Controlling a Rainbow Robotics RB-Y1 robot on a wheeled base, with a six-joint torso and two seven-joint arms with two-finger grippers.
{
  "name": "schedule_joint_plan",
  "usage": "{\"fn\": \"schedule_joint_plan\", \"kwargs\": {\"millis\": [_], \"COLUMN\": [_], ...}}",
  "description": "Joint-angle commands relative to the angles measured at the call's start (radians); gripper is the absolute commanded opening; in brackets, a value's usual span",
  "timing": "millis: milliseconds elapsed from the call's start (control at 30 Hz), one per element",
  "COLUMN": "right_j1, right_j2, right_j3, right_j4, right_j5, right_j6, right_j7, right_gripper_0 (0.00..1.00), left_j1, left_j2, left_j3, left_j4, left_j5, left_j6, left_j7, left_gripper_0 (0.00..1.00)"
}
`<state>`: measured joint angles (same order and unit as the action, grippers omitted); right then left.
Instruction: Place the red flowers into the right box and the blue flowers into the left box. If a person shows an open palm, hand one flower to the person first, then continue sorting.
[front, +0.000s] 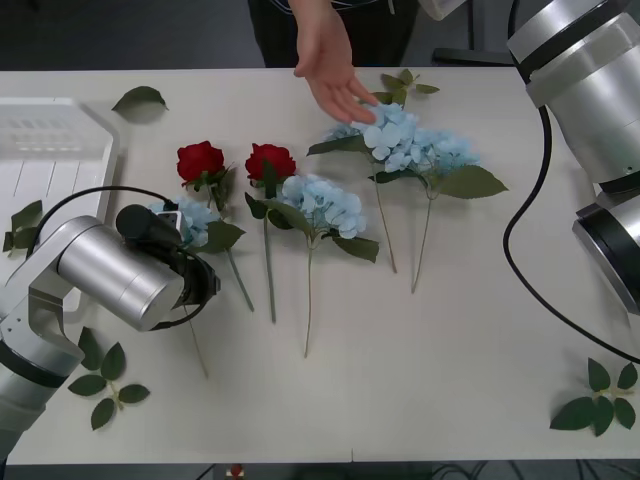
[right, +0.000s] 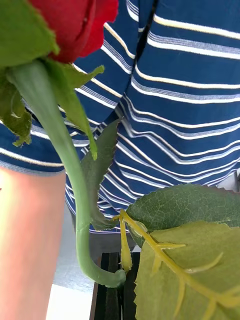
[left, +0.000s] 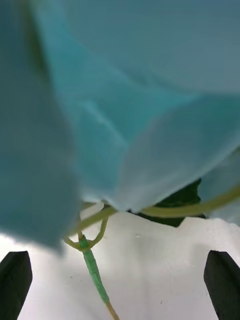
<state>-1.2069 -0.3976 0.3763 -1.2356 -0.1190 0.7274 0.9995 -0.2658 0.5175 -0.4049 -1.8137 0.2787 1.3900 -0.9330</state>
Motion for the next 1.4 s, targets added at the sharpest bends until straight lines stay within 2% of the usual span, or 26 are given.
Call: {"fn": "schedule_joint_plan", "kwargs": {"millis": [33,1000,1067,1133,1167,1233,1300,1400], "right_j1": [-0.051,-0.049,-0.049,-0.049,-0.049,-0.049,-0.049,-0.049], "right_j2": [0.008,0.008,0.008,0.008,0.008,0.008,0.008,0.008], "right_j3": [-0.028,-0.031,-0.031,-0.031,-0.031,-0.031,-0.031,-0.031], "right_j4": [-0.018,-0.018,-0.018,-0.018,-0.018,-0.018,-0.018,-0.018], "right_j5": [0.007,0.005,0.005,0.005,0.005,0.005,0.005,0.005], "right_j6": [-0.014,-0.014,-0.014,-0.014,-0.014,-0.014,-0.014,-0.014], "right_j7": [-0.035,-0.038,-0.038,-0.038,-0.038,-0.038,-0.038,-0.038], "right_gripper_0": [0.0,0.0,0.11,0.37,0.45,0.82,0.89,0.91], "left_j1": [-0.024,-0.024,-0.024,-0.024,-0.024,-0.024,-0.024,-0.024], "left_j2": [0.003,0.003,0.003,0.003,0.003,0.003,0.003,0.003], "left_j3": [0.001,0.001,0.001,0.001,0.001,0.001,0.001,0.001], "left_j4": [-0.015,-0.015,-0.015,-0.015,-0.015,-0.015,-0.015,-0.015], "left_j5": [-0.006,-0.006,-0.006,-0.006,-0.006,-0.006,-0.006,-0.006], "left_j6": [0.007,0.007,0.007,0.007,0.007,0.007,0.007,0.007], "left_j7": [0.014,0.014,0.014,0.014,0.014,0.014,0.014,0.014], "left_gripper_0": [1.0,1.0,1.0,1.0,1.0,1.0,1.0,1.0]}}
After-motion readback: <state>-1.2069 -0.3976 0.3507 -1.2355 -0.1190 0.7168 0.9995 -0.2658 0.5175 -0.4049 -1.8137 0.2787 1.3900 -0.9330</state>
